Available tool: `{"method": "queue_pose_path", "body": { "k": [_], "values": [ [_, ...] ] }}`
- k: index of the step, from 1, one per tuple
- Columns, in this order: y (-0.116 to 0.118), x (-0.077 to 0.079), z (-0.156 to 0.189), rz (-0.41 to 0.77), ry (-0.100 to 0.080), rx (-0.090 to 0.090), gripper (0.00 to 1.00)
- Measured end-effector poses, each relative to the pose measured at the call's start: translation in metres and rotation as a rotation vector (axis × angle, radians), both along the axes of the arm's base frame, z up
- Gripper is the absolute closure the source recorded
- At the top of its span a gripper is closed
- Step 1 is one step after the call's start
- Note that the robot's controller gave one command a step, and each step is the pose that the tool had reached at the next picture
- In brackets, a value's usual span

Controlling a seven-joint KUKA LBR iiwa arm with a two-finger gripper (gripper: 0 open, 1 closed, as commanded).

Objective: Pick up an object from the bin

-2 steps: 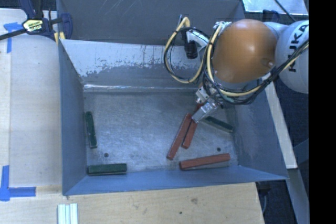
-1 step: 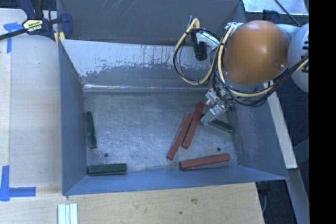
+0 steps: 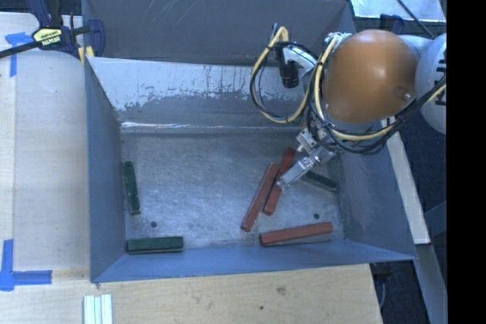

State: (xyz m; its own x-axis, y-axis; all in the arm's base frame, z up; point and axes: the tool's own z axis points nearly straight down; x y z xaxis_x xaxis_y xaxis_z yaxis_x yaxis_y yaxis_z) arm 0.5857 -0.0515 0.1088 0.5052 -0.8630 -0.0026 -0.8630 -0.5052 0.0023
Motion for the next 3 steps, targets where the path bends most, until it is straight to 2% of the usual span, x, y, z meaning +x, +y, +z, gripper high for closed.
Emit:
{"method": "queue_pose_path", "body": {
  "k": [1,2,3],
  "values": [
    [0.000,0.000,0.000,-0.001,0.002,0.000,1.00],
    [0.000,0.000,0.000,-0.002,0.003,-0.001,0.00],
    [-0.007,0.017,-0.039,0.195,-0.002,0.003,0.00]
  ]
}}
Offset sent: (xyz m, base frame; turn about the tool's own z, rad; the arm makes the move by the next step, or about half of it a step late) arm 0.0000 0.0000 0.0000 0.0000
